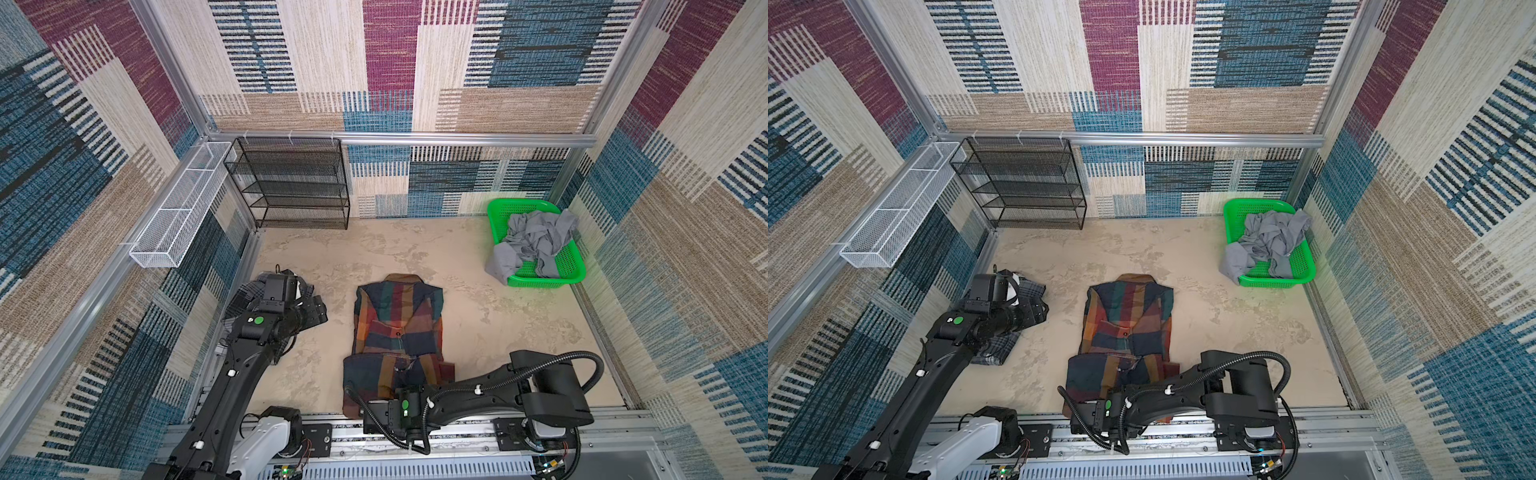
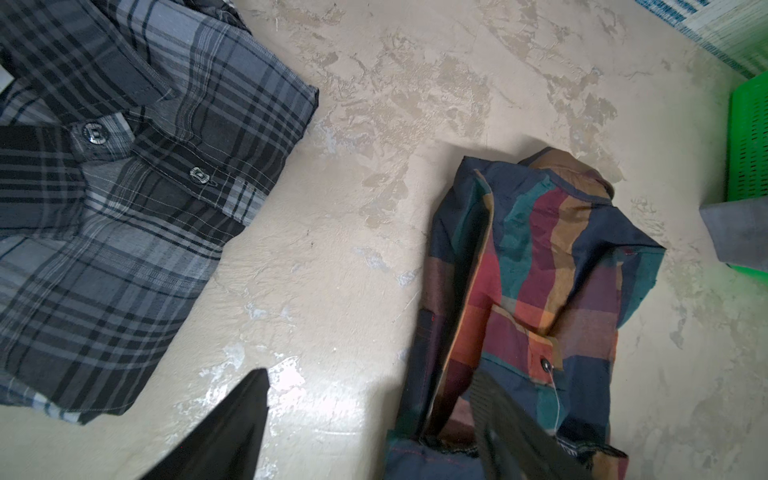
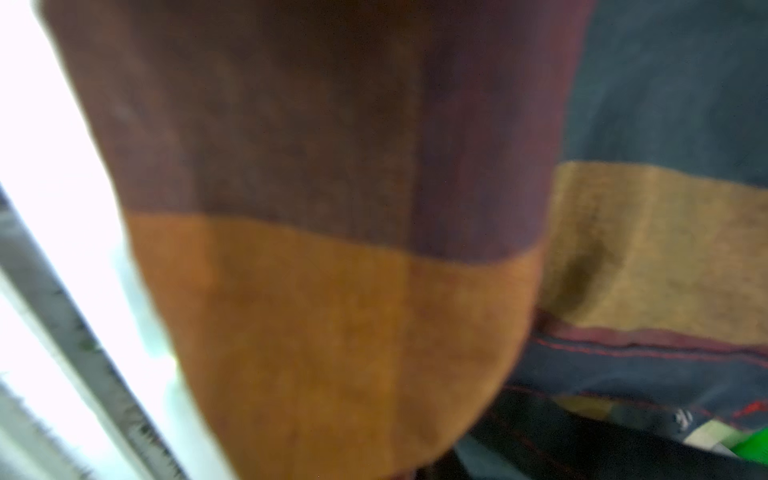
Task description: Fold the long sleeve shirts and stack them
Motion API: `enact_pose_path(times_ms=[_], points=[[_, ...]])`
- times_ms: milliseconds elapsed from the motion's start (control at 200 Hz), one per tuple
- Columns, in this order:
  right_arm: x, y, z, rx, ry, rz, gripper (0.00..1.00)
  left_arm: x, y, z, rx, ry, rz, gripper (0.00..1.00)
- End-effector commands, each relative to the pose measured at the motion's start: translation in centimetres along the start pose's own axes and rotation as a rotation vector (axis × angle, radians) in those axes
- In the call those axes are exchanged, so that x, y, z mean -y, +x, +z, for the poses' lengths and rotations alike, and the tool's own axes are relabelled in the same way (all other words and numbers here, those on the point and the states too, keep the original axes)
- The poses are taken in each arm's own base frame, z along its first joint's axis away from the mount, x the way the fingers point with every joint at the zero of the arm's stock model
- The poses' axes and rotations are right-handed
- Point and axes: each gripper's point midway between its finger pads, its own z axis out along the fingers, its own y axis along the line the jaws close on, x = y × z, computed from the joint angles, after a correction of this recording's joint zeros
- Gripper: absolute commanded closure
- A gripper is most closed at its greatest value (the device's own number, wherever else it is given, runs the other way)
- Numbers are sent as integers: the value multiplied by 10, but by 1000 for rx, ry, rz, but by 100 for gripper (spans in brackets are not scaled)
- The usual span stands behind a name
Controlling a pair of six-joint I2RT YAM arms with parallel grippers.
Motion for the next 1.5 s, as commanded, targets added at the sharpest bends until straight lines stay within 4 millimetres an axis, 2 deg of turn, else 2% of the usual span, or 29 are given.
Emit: enact_pose_path(times_ms=[0,105,255,496,646,831,1067,1282,1492], points=[[13,-9,-6,38,48,27,94,0,-2,0,6,3,22,20],[15,-15,-17,63,35,40,100,0,-2,-2,12,4,17,20],[10,-34,-45,155,-74,77,100,2,-4,-9,20,15,6,20],[15,-59,-88,297,-249,155,100,9,-16,-50,106,56,-22,20],[27,-74,-114,393,-373,219,100,12,-22,-78,165,75,-35,21],[32,-96,-142,482,-533,256,100,13,-21,-99,195,91,-44,21],[65,-113,-175,618,-667,348,100,9,-18,-124,241,89,-46,22],[88,-122,-186,714,-819,398,100,6,-11,-131,240,89,-58,22],[110,-121,-175,754,-974,451,100,7,-3,-125,209,103,-70,22]])
